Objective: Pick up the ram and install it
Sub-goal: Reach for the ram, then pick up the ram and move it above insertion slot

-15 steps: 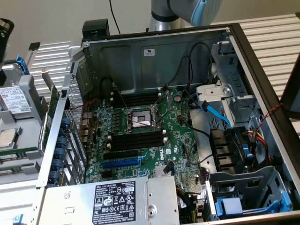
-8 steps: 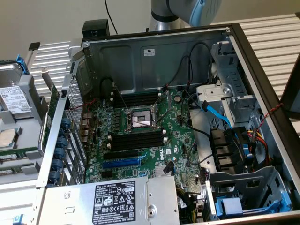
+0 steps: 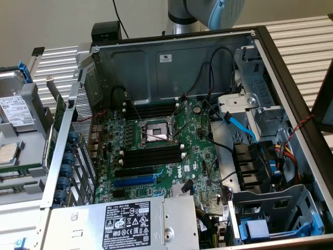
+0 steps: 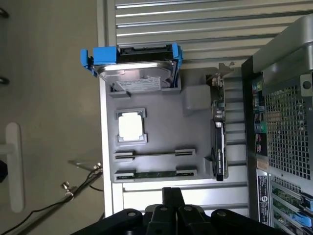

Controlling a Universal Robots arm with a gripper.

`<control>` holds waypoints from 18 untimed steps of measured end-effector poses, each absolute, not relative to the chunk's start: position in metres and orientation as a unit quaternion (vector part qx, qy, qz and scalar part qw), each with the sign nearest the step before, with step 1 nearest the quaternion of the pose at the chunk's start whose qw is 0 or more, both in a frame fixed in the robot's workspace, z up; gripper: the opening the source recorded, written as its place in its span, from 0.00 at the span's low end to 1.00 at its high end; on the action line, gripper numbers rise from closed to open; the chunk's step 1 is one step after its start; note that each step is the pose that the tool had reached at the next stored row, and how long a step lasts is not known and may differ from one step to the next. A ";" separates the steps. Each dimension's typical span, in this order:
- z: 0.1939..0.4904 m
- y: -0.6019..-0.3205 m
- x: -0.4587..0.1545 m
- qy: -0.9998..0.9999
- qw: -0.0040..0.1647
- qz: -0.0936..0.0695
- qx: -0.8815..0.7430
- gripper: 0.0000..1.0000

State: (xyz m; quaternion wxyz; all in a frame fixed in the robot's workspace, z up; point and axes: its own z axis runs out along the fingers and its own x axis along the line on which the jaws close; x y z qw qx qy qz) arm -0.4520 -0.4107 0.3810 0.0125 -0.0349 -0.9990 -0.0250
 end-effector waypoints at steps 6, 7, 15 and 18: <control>0.380 -0.411 -0.468 -0.999 0.013 -0.025 -0.034 0.11; 0.380 -0.411 -0.470 -0.999 0.013 -0.025 -0.034 0.11; 0.380 -0.411 -0.472 -0.999 0.013 -0.025 -0.033 0.11; 0.379 -0.411 -0.473 -1.000 0.014 -0.025 -0.009 0.11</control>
